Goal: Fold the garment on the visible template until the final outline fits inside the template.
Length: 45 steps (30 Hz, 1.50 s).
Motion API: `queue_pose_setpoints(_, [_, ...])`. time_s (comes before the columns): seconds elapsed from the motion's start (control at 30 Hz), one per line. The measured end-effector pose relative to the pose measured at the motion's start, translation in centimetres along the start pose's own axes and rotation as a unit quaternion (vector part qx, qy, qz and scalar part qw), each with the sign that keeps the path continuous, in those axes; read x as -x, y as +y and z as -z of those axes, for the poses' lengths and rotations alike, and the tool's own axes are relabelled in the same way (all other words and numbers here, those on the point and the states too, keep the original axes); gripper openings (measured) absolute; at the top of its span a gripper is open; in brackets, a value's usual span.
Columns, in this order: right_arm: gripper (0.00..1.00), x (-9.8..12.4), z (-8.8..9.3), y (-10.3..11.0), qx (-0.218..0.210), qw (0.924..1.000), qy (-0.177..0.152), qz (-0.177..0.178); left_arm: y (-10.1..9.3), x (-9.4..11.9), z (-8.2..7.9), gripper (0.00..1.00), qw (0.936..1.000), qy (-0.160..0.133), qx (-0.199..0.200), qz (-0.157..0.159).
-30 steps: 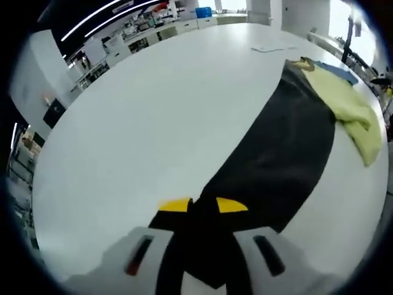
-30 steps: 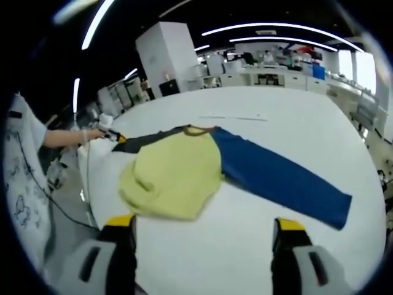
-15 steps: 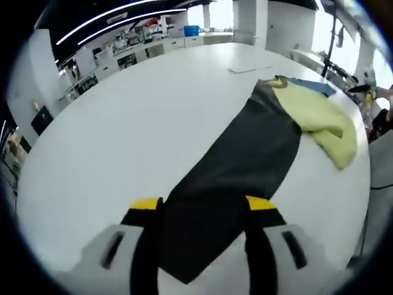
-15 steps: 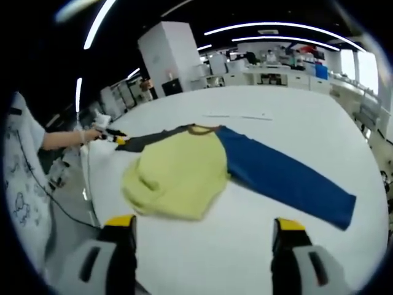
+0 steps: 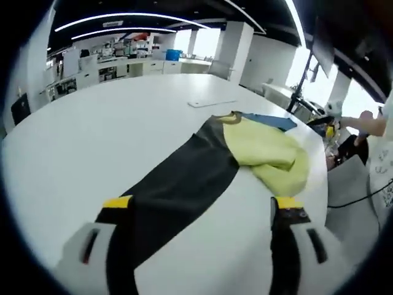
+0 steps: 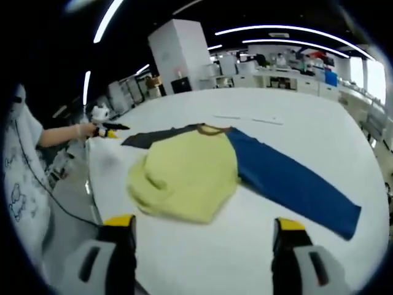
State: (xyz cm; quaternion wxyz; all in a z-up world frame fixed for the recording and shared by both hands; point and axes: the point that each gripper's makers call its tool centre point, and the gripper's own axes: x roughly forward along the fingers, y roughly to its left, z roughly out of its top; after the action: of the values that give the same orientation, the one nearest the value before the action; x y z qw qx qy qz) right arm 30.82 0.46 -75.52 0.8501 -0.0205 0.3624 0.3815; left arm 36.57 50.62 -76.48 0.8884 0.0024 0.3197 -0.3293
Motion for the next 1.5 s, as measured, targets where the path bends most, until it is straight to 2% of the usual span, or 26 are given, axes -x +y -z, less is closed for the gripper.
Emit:
queue_pose_setpoints(0.1, [0.93, 0.0, -0.2, 0.4, 0.006, 1.0, -0.004, -0.006, -2.6, 0.0, -0.5, 0.98, 0.9995, -0.021, 0.014, 0.021])
queue_pose_setpoints(0.23, [0.93, 0.1, -0.7, 1.0, 0.014, 0.9998, -0.011, -0.012, -4.3, -0.1, -0.7, 0.99, 0.9991, -0.026, 0.007, 0.033])
queue_pose_setpoints(0.37, [0.93, 0.5, -0.5, 1.1, 0.027, 0.9994, -0.01, -0.017, -5.1, -0.1, -1.1, 0.99, 0.999, -0.029, 0.003, 0.035])
queue_pose_setpoints(0.47, [0.93, 0.8, -0.4, 1.4, 0.03, 0.9992, -0.013, -0.023, -6.6, 0.0, -2.0, 0.99, 0.998, -0.05, 0.009, 0.039])
queue_pose_setpoints(0.73, [0.93, 0.7, 0.3, 1.8, 0.038, 0.9986, -0.016, -0.034, -10.2, -0.2, -3.4, 0.99, 0.9965, -0.07, -0.006, 0.046])
queue_pose_setpoints(0.97, [0.92, 0.3, 0.1, 2.6, 0.04, 0.998, -0.026, -0.041, -12.5, -0.4, -4.1, 0.99, 0.9957, -0.065, -0.031, 0.057])
queue_pose_setpoints(1.17, [0.92, 0.5, 0.7, 3.4, 0.047, 0.9976, -0.023, -0.045, -14.1, -0.6, -5.2, 0.97, 0.9938, -0.08, -0.04, 0.067])
queue_pose_setpoints(1.5, [0.92, 0.9, 0.6, 3.8, 0.058, 0.9972, -0.021, -0.042, -16.6, -1.5, -4.6, 0.97, 0.992, -0.064, -0.075, 0.079])
